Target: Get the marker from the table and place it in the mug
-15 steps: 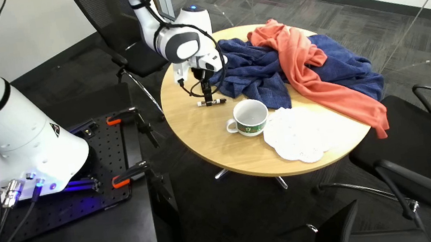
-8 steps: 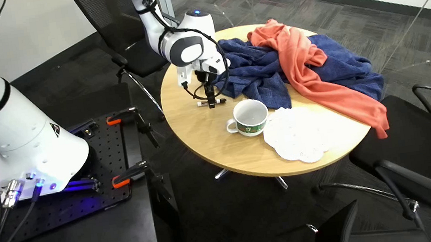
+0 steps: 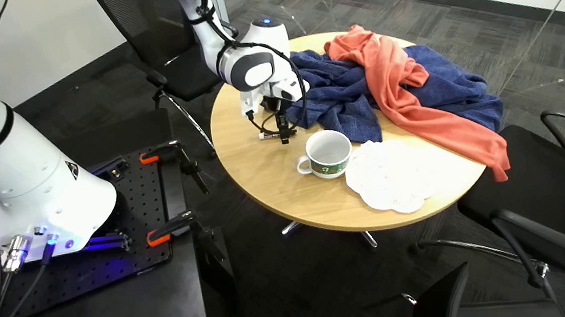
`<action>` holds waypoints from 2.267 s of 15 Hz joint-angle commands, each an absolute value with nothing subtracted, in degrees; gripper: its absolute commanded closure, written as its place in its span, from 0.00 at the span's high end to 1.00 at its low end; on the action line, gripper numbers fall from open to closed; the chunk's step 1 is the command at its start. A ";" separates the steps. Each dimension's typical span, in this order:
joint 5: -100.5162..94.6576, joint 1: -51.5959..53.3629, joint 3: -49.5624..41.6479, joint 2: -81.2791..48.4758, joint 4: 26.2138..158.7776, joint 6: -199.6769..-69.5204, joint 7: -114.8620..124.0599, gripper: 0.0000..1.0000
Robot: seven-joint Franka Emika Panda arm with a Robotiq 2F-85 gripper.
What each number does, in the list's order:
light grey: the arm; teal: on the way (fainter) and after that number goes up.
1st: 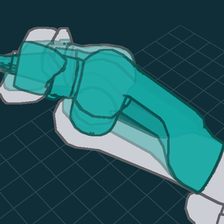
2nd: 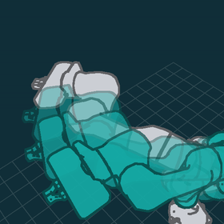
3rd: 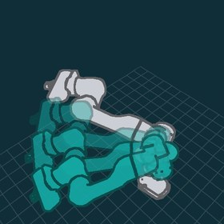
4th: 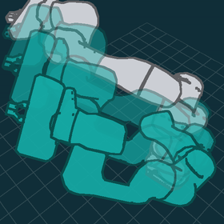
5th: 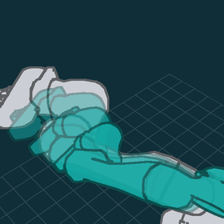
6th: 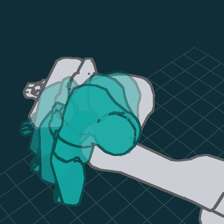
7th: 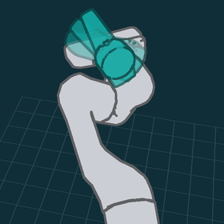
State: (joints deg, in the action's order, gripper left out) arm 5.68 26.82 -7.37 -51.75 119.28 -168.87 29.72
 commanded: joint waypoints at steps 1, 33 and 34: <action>6.94 27.82 -8.52 -52.71 117.69 -168.43 30.12 0.42; -2.15 19.61 -1.81 -17.57 127.88 -148.26 29.08 0.19; -1.87 18.67 -0.80 -16.61 128.40 -148.01 28.18 0.19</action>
